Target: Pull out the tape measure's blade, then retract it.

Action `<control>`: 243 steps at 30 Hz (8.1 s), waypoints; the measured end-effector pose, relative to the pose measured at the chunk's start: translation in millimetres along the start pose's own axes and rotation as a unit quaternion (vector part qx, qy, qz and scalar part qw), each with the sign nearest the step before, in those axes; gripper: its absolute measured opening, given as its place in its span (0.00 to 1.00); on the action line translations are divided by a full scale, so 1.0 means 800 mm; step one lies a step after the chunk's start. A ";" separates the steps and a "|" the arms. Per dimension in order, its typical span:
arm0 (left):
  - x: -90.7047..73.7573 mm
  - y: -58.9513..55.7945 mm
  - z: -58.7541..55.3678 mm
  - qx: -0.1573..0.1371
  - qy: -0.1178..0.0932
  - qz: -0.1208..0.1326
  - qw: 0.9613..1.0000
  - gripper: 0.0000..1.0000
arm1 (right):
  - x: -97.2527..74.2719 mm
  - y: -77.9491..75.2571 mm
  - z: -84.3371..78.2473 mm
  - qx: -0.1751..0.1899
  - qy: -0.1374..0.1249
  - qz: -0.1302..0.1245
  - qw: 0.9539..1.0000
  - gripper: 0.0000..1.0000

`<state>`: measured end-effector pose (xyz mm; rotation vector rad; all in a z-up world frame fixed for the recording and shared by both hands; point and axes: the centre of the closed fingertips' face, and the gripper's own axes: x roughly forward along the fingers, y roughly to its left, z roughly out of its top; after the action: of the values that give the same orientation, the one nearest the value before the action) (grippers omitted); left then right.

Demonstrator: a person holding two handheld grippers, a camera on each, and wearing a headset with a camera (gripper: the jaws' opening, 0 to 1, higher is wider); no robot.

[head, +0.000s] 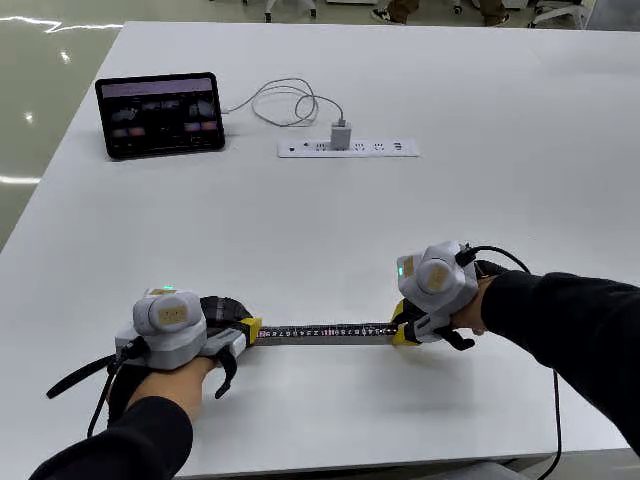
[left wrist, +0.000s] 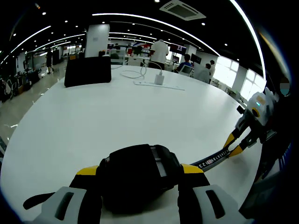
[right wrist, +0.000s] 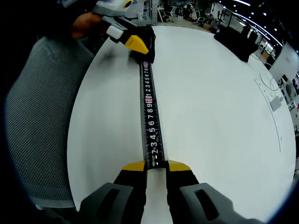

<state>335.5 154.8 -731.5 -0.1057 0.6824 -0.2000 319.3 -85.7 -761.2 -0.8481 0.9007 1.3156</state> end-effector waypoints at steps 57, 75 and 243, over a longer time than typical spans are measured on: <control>0.001 0.000 0.000 -0.001 0.002 0.002 1.000 0.62 | 0.016 0.002 0.033 -0.002 -0.020 0.007 1.000 0.11; 0.001 0.000 -0.001 -0.001 0.002 0.001 1.000 0.62 | 0.021 0.005 0.044 0.003 -0.028 0.006 1.000 0.11; 0.001 0.001 0.000 -0.011 0.001 0.007 1.000 0.61 | 0.063 0.012 0.137 -0.012 -0.101 0.021 0.995 0.11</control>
<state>336.6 155.7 -732.4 -0.1219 0.6878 -0.1803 318.4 35.3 -760.8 -0.7026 0.7489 1.4239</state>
